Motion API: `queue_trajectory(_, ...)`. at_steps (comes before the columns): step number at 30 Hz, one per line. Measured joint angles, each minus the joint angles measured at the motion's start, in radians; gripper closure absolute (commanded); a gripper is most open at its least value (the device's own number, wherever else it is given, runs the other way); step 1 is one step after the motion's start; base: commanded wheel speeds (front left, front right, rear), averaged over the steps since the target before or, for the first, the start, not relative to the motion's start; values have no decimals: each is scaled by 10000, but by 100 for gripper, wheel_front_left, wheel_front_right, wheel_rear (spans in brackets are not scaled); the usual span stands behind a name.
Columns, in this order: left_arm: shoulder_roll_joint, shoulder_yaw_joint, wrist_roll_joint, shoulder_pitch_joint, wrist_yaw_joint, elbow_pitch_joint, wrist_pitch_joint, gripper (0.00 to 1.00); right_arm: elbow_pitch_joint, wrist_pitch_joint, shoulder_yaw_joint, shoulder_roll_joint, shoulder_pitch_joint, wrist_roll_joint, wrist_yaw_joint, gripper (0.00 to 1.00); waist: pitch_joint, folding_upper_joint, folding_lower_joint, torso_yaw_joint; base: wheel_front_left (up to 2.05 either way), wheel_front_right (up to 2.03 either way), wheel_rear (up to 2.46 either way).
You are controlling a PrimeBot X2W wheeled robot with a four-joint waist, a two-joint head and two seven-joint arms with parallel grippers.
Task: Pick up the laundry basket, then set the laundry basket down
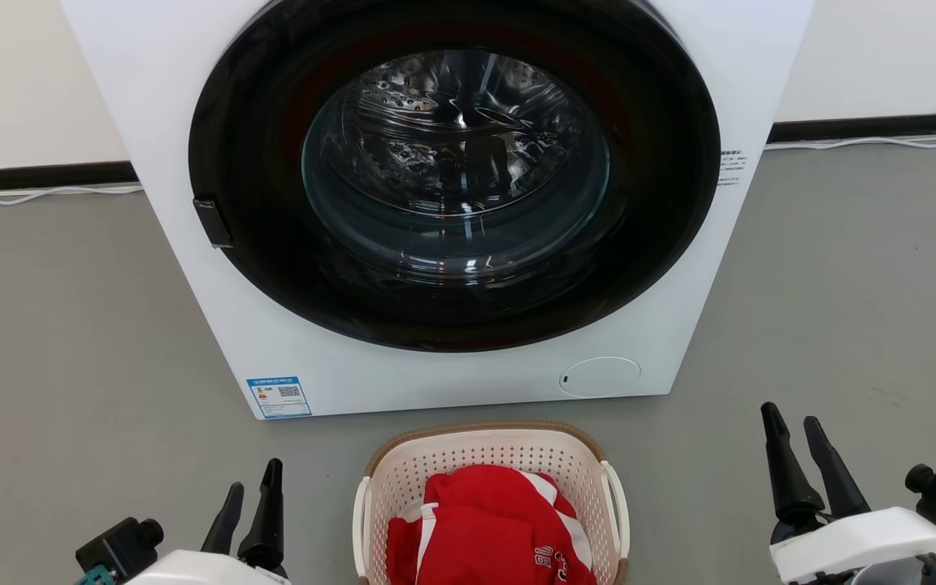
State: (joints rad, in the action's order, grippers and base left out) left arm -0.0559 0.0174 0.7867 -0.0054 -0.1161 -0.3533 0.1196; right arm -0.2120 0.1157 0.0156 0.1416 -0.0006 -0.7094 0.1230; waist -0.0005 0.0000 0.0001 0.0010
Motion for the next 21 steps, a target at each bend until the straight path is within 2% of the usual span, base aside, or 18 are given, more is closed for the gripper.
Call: queue_trajectory(21, 4, -31, -2592, 0, -44, -21, 585, 0, -44, 587, 234, 65, 8, 2754, 2, 0, -15, 0, 0, -4, 0, 0, 0)
